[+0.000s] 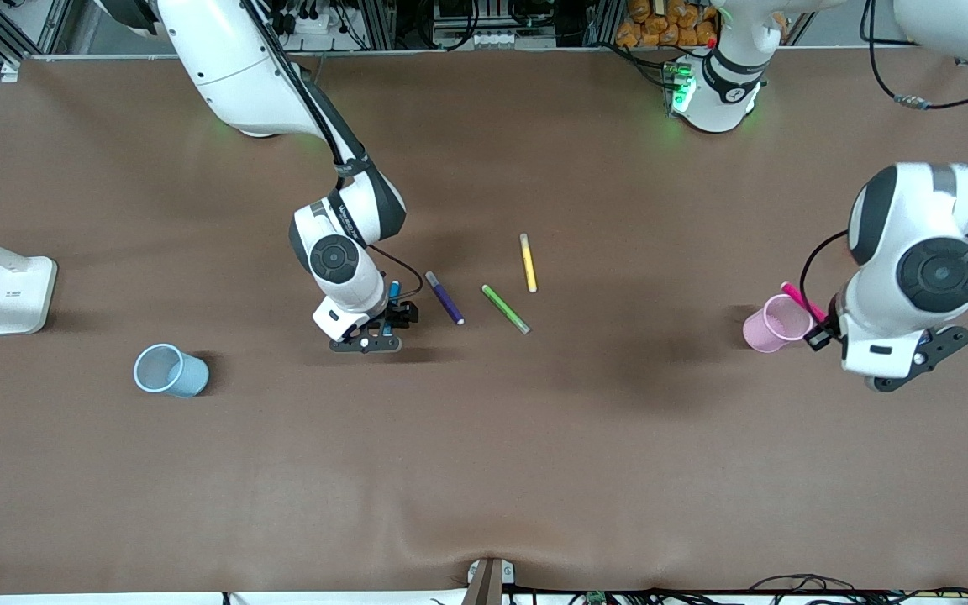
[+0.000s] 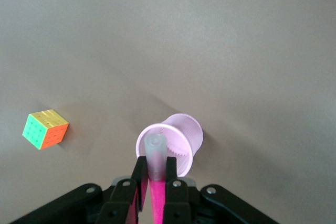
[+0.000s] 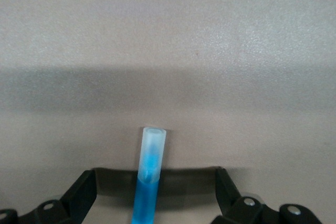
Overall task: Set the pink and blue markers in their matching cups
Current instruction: 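Lower the pink marker into the pink cup with the left gripper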
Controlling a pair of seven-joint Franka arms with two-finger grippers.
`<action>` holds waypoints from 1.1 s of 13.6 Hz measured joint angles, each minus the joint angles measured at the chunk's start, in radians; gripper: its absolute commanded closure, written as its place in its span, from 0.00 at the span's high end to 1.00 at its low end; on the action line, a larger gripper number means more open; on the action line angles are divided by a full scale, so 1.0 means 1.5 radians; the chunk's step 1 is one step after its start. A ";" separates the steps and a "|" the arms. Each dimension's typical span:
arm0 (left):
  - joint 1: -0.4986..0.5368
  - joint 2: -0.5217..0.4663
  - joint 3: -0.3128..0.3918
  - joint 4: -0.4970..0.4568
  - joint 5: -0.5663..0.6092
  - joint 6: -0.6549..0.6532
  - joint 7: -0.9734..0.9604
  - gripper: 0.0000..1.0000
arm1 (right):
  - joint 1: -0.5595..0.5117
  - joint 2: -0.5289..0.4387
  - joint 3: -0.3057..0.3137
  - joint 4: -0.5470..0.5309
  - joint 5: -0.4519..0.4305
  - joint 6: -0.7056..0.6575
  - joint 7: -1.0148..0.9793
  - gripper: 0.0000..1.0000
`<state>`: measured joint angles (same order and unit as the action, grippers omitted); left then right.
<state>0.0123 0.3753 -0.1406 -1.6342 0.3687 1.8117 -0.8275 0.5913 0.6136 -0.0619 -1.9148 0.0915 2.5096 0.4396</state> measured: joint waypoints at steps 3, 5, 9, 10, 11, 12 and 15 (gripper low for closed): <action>0.006 0.019 0.003 0.005 0.073 0.016 -0.004 0.00 | -0.001 0.000 -0.001 0.005 0.000 0.000 0.001 1.00; 0.008 0.028 0.003 0.005 0.082 0.020 -0.025 0.00 | -0.004 0.000 -0.001 0.008 0.000 0.000 0.001 1.00; 0.009 0.045 0.003 -0.011 0.093 0.021 -0.109 0.00 | -0.006 0.000 -0.001 0.009 0.000 0.000 0.001 1.00; 0.010 0.045 0.003 -0.014 0.094 0.022 -0.114 0.00 | -0.006 0.000 -0.001 0.009 0.000 0.000 0.001 1.00; 0.010 0.045 0.003 -0.016 0.094 0.025 -0.118 0.00 | -0.007 0.000 -0.001 0.010 0.000 0.000 0.001 1.00; 0.011 0.046 0.003 -0.020 0.094 0.030 -0.123 0.00 | -0.007 0.000 -0.001 0.010 0.000 0.000 0.001 1.00; 0.013 0.048 0.003 -0.047 0.094 0.051 -0.157 0.00 | -0.007 0.000 -0.001 0.010 0.000 0.000 0.002 0.25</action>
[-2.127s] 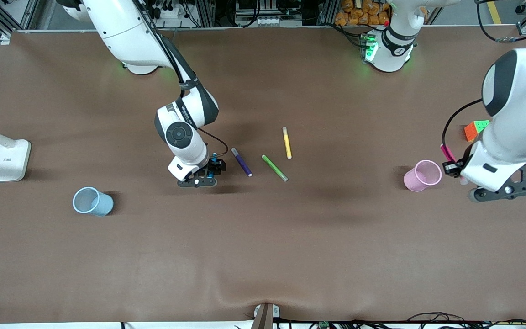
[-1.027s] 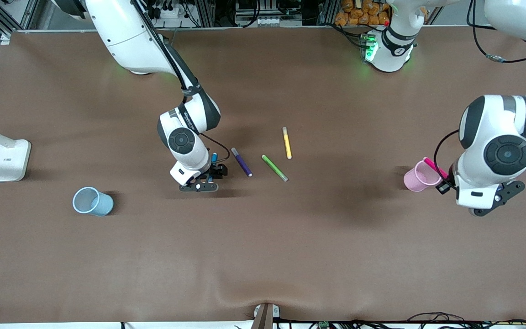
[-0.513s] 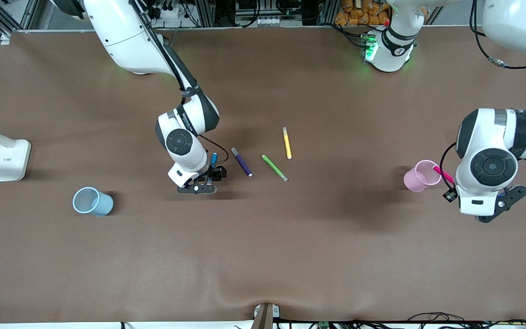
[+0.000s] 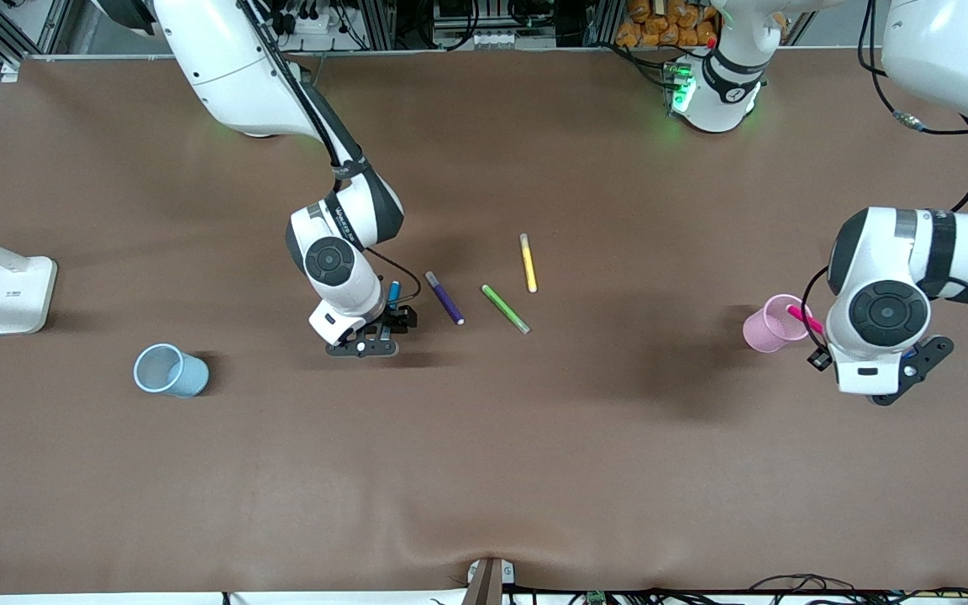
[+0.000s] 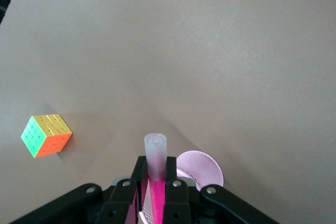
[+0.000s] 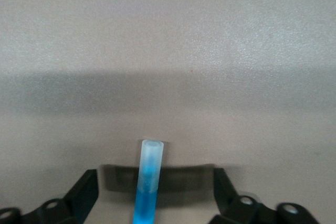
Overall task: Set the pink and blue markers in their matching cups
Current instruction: 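Lower the pink marker into the pink cup with the left gripper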
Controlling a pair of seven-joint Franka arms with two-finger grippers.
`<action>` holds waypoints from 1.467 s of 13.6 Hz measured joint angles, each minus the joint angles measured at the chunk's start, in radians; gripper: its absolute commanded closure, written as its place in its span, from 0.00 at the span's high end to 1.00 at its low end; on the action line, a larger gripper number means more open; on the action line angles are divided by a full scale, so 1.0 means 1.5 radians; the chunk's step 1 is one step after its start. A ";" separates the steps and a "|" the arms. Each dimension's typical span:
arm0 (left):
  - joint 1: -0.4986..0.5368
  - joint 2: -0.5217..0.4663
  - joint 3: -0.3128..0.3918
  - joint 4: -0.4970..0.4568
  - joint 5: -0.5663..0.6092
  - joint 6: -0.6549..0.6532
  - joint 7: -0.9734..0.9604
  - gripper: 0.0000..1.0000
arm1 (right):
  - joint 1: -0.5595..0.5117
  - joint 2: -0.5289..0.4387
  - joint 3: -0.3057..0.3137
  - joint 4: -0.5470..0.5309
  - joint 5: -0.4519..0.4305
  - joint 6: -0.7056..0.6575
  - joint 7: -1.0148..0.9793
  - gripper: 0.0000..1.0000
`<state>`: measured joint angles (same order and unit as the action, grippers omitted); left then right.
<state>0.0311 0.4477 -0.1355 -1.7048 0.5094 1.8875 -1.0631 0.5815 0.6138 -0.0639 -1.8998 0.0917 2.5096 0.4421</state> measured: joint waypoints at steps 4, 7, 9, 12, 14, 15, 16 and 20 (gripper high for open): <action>-0.002 0.008 -0.001 -0.024 0.034 0.006 -0.062 0.00 | 0.000 0.000 0.000 0.000 0.000 0.000 0.001 0.00; -0.004 0.018 -0.003 -0.026 0.052 0.008 -0.082 0.00 | -0.002 -0.002 -0.003 0.005 0.000 -0.003 0.001 0.00; -0.004 0.020 -0.004 -0.026 0.052 0.009 -0.100 0.00 | -0.003 -0.002 -0.003 0.005 0.000 -0.004 0.001 0.00; -0.011 0.021 -0.006 -0.026 0.052 0.011 -0.132 0.00 | -0.006 -0.002 -0.003 0.006 0.000 -0.003 -0.009 0.00; -0.016 0.023 -0.006 -0.026 0.053 0.011 -0.144 0.00 | -0.018 -0.006 -0.003 0.012 0.000 -0.004 -0.035 0.00; -0.018 0.024 -0.006 -0.026 0.053 0.011 -0.145 0.08 | -0.025 -0.011 -0.003 0.015 0.000 -0.008 -0.045 0.00; -0.019 0.026 -0.006 -0.026 0.056 0.011 -0.145 0.18 | -0.031 -0.019 -0.003 0.017 0.000 -0.015 -0.053 0.00; -0.021 0.028 -0.007 -0.023 0.065 0.012 -0.145 1.00 | -0.040 -0.052 0.008 0.019 0.024 -0.050 -0.056 0.00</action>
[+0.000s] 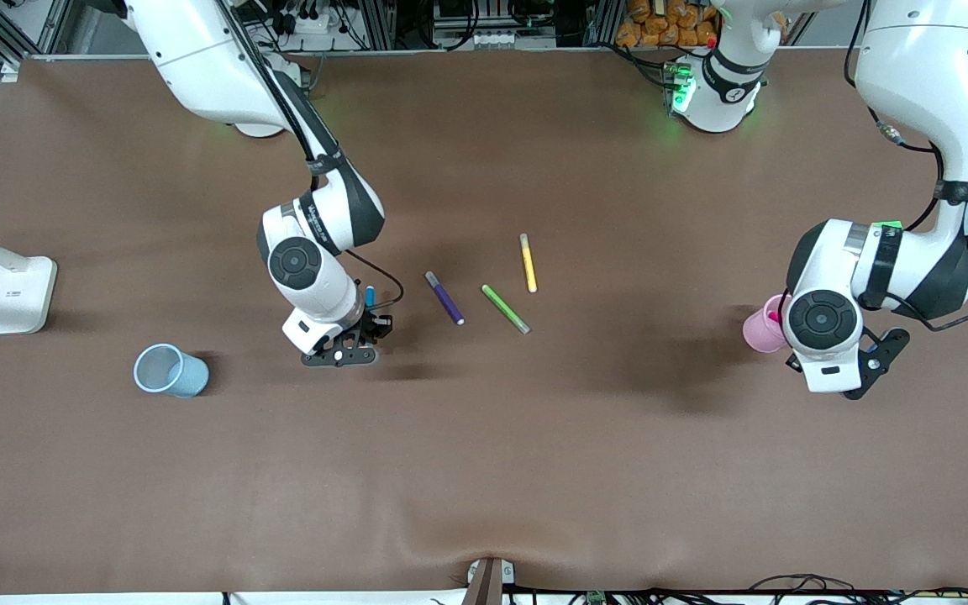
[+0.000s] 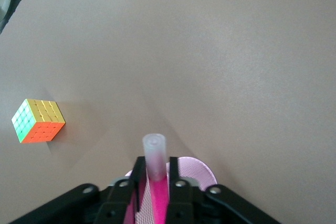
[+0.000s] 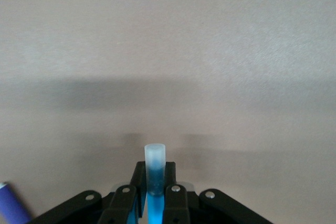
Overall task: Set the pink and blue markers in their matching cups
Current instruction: 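Lower the pink marker into the pink cup with the left gripper, then open the left gripper while the right gripper carries blue toward the blue cup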
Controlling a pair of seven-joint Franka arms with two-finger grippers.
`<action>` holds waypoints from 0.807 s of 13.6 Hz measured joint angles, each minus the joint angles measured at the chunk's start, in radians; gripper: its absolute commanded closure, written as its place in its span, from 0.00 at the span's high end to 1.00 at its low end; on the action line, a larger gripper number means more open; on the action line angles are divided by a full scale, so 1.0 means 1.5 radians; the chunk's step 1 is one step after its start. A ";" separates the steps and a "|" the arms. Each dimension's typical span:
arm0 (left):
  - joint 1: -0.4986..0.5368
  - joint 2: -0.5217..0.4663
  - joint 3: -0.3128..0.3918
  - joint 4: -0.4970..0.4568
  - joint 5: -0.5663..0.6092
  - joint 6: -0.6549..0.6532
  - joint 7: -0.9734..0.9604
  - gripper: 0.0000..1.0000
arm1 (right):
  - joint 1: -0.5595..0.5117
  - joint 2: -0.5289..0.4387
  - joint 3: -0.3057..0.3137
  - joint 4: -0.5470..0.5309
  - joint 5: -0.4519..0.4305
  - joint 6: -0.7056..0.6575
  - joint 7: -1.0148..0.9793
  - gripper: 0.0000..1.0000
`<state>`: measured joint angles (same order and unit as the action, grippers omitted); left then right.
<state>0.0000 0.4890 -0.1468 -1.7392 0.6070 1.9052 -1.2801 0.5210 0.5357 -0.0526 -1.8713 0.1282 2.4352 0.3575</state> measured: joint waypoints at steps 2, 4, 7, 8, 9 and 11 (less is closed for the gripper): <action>0.000 0.000 -0.003 0.020 0.000 0.000 0.021 1.00 | -0.001 -0.005 0.003 0.002 0.057 -0.016 -0.022 0.00; 0.000 -0.002 -0.008 0.054 -0.016 -0.011 0.081 1.00 | -0.015 -0.005 0.002 0.015 0.125 -0.056 -0.074 0.00; 0.001 -0.006 -0.008 0.111 -0.049 -0.058 0.156 1.00 | -0.064 -0.005 0.001 0.064 0.176 -0.148 -0.156 0.00; 0.001 -0.007 -0.009 0.123 -0.057 -0.066 0.174 1.00 | -0.080 -0.005 0.001 0.077 0.177 -0.165 -0.186 0.00; 0.001 -0.009 -0.010 0.133 -0.068 -0.072 0.194 1.00 | -0.095 -0.006 0.001 0.087 0.178 -0.178 -0.227 0.00; 0.004 -0.011 -0.010 0.151 -0.107 -0.077 0.240 1.00 | -0.127 -0.007 0.000 0.107 0.180 -0.216 -0.327 0.00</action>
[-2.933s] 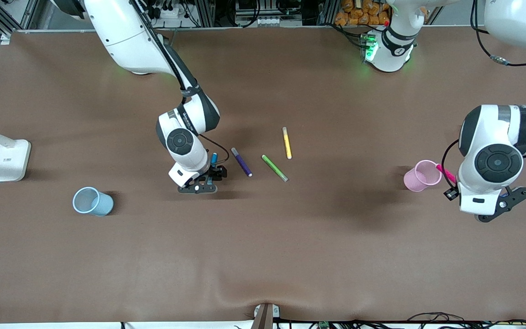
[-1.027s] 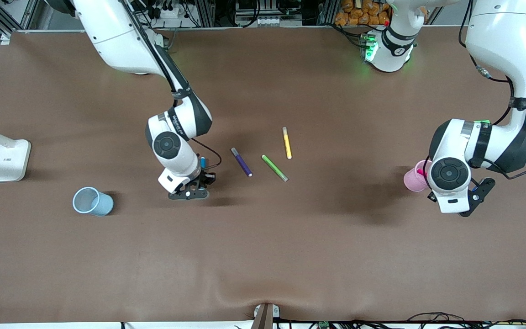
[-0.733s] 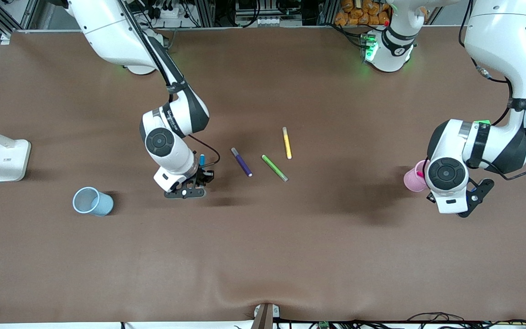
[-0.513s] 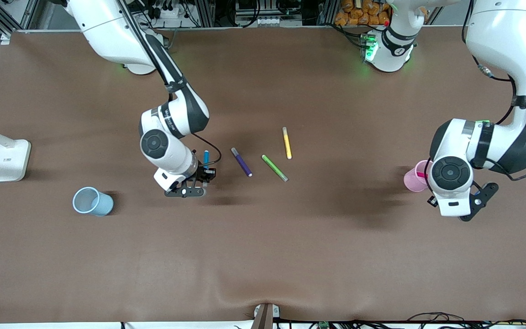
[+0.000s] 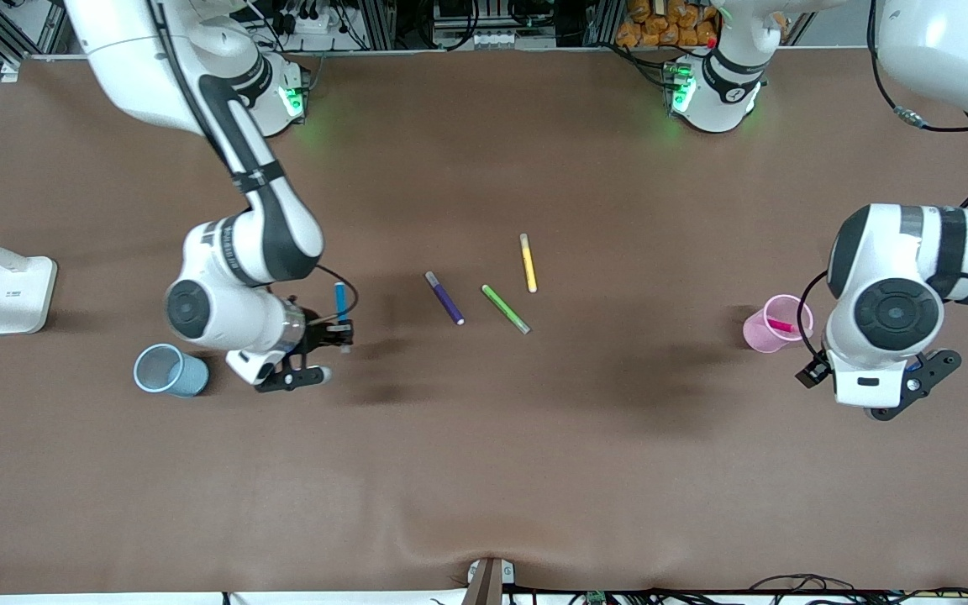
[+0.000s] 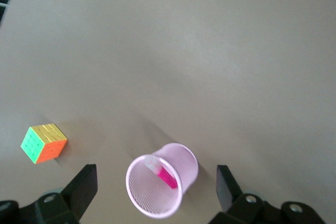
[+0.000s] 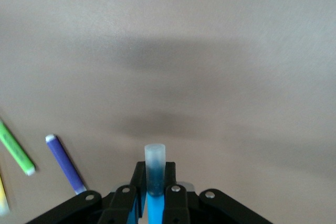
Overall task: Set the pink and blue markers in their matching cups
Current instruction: 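Open the left gripper while the right gripper carries blue toward the blue cup, then lower the blue marker into the blue cup and open the right gripper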
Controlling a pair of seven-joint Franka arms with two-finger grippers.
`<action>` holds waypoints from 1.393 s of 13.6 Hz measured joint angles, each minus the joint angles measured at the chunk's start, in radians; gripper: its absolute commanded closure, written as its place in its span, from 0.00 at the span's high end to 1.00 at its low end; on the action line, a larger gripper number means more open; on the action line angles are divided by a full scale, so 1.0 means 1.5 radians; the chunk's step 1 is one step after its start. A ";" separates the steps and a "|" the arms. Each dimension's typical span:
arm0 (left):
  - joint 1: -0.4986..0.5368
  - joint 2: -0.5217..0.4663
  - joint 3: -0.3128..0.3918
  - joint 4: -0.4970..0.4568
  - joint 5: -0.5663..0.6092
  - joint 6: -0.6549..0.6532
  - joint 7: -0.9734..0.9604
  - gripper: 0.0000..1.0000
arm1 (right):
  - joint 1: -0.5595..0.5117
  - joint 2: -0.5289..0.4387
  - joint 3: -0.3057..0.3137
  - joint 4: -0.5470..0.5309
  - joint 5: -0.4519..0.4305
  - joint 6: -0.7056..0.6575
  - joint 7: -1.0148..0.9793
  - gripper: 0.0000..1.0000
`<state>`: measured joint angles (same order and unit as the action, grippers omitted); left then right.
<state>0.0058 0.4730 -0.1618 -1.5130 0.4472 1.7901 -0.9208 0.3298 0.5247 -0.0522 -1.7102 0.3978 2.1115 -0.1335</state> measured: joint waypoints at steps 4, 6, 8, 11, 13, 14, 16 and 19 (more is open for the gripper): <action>0.005 -0.009 0.000 0.030 -0.028 -0.013 0.078 1.00 | -0.070 -0.032 0.000 0.045 0.003 -0.092 -0.214 0.00; 0.005 -0.025 -0.002 0.033 -0.039 -0.017 0.113 1.00 | -0.094 -0.053 -0.001 0.045 0.003 -0.113 -0.340 0.00; 0.005 -0.041 -0.001 0.037 -0.069 -0.020 0.155 1.00 | -0.122 -0.065 -0.001 0.045 0.004 -0.125 -0.465 0.00; 0.006 -0.062 0.000 0.045 -0.089 -0.027 0.202 1.00 | -0.157 -0.068 0.000 0.045 0.007 -0.125 -0.605 0.00; 0.006 -0.079 0.000 0.048 -0.099 -0.040 0.239 1.00 | -0.177 -0.068 0.000 0.048 0.023 -0.125 -0.676 0.00; 0.008 -0.090 0.001 0.048 -0.110 -0.045 0.262 1.00 | -0.186 -0.068 0.000 0.051 0.032 -0.125 -0.707 0.00; 0.027 -0.108 0.001 0.048 -0.146 -0.067 0.302 1.00 | -0.204 -0.068 0.000 0.052 0.058 -0.141 -0.766 0.00; 0.060 -0.121 0.003 0.048 -0.167 -0.084 0.404 1.00 | -0.228 -0.068 0.000 0.060 0.077 -0.152 -0.815 0.00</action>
<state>0.0955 0.2915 -0.1579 -1.4404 0.1974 1.6647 -0.3148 -0.0116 0.4228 -0.0525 -1.6196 0.5128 1.8831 -1.3555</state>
